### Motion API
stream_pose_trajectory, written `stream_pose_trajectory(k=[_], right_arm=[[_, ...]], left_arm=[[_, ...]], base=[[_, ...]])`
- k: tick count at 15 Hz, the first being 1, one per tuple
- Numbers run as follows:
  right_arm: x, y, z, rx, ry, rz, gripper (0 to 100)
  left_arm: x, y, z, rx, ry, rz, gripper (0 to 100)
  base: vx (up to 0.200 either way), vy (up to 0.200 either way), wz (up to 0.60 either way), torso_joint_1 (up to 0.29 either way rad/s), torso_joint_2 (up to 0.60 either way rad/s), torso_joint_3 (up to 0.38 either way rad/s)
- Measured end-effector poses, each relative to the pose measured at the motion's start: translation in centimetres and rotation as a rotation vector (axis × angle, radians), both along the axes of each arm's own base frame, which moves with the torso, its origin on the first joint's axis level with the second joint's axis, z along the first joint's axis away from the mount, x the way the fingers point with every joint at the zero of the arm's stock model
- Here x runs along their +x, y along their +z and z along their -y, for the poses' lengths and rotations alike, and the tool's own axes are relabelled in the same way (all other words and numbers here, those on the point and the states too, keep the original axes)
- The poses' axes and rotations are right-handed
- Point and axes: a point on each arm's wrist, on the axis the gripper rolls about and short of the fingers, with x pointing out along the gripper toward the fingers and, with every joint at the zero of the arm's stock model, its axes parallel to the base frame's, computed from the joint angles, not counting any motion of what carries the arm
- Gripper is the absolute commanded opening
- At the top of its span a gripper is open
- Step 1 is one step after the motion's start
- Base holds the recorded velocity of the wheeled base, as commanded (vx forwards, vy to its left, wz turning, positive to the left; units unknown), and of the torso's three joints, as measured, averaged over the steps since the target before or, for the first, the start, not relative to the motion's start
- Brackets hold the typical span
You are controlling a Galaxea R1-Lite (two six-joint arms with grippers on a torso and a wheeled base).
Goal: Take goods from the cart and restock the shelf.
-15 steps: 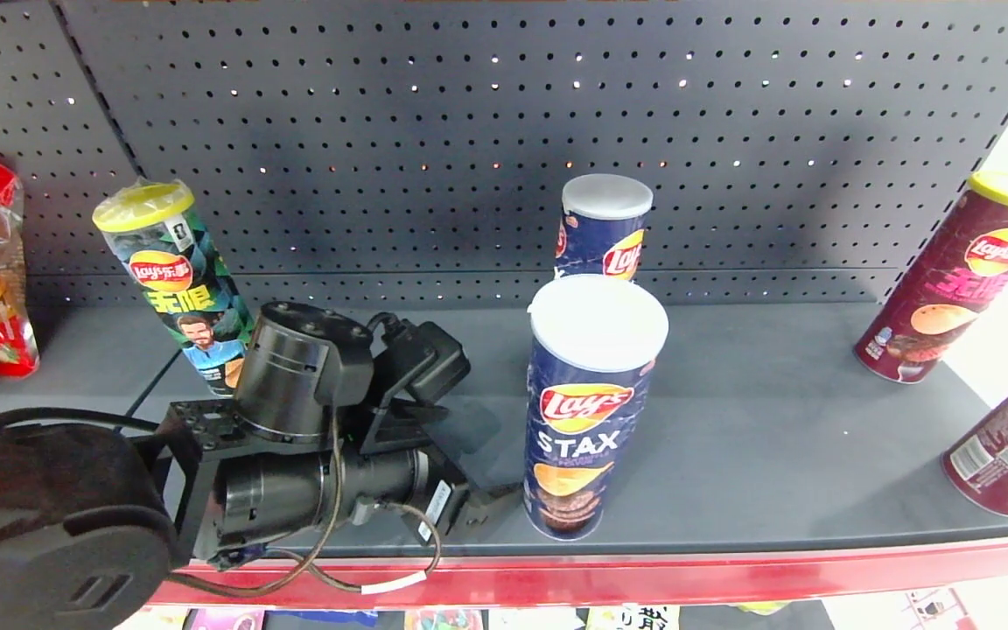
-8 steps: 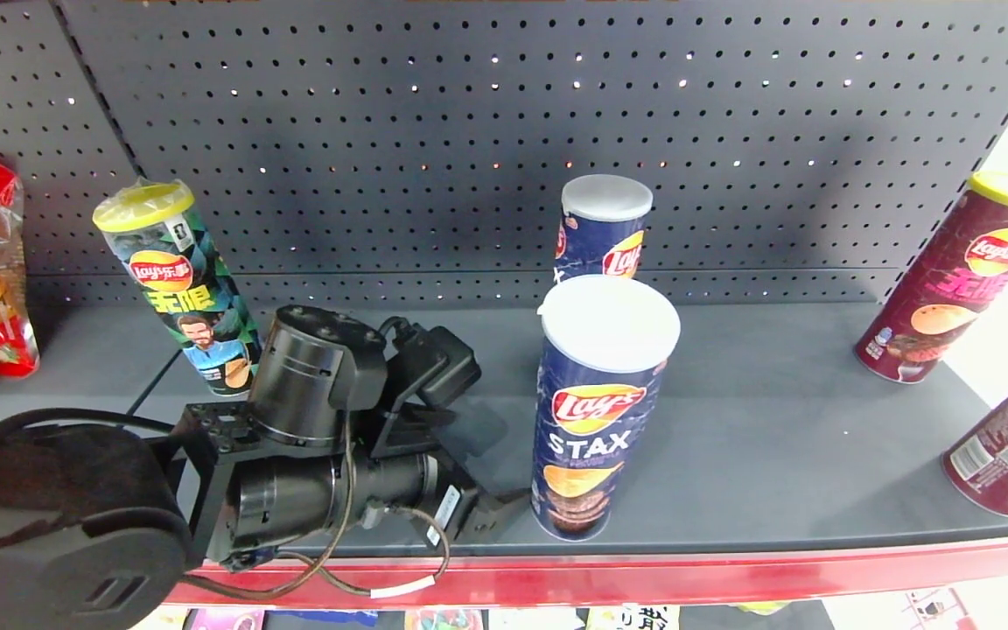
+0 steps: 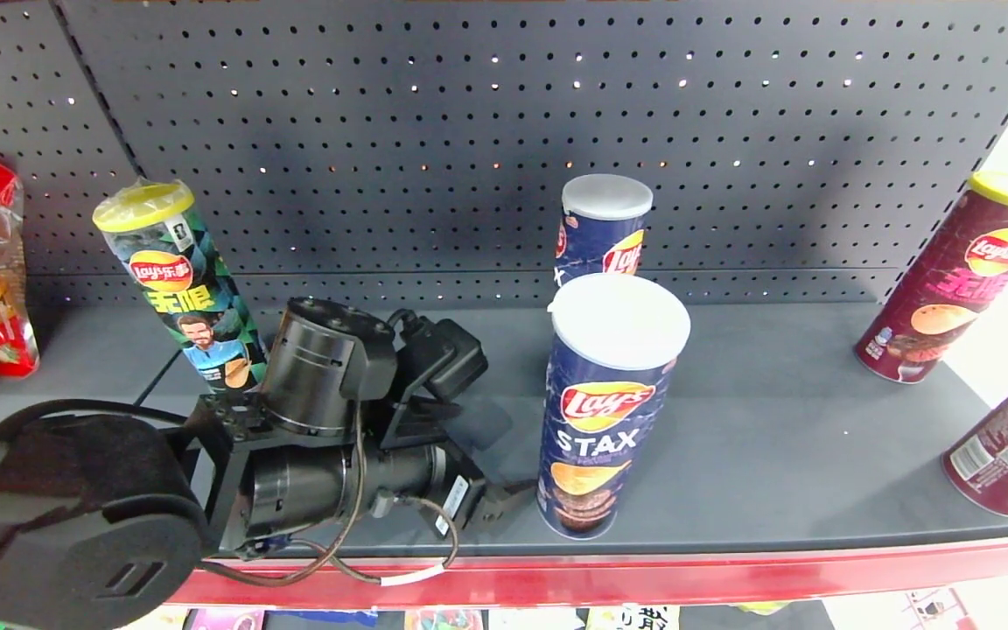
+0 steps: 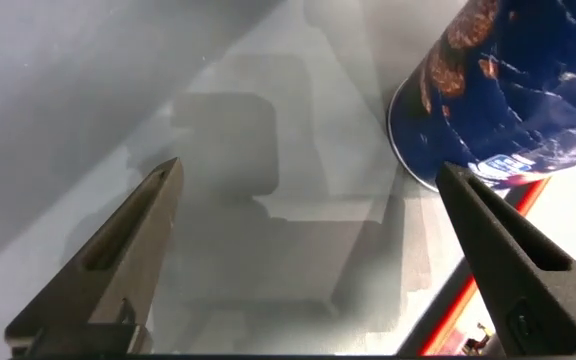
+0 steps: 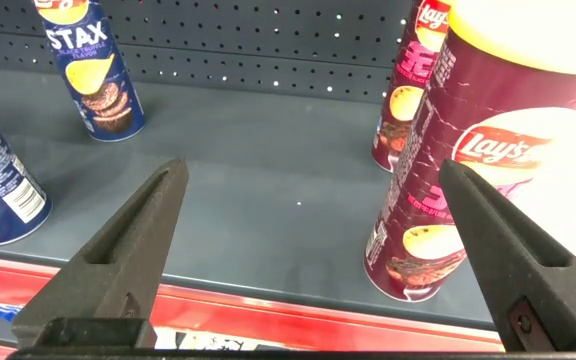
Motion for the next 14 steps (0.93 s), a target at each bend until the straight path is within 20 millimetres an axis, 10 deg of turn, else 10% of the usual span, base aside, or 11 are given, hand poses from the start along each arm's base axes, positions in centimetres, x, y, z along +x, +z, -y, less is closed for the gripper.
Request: stream_pose_trajectory(k=[8, 14], right_arm=[[0.3, -0.4, 0.1, -0.013, -0.057, -0.024, 100], [-0.2, -0.9, 0.2, -0.050, -0.063, -0.100, 100]], left_arm=[[-0.8, 2.0, -4.3, 0.002, 0.169, 0.086, 100], [-9.4, 4.0, -13.2, 0.029, 0.388, 0.214, 100]], base=[[0.000, 0.000, 0.00, 0.000, 0.00, 0.000], [0.000, 0.000, 0.00, 0.000, 0.00, 0.000]])
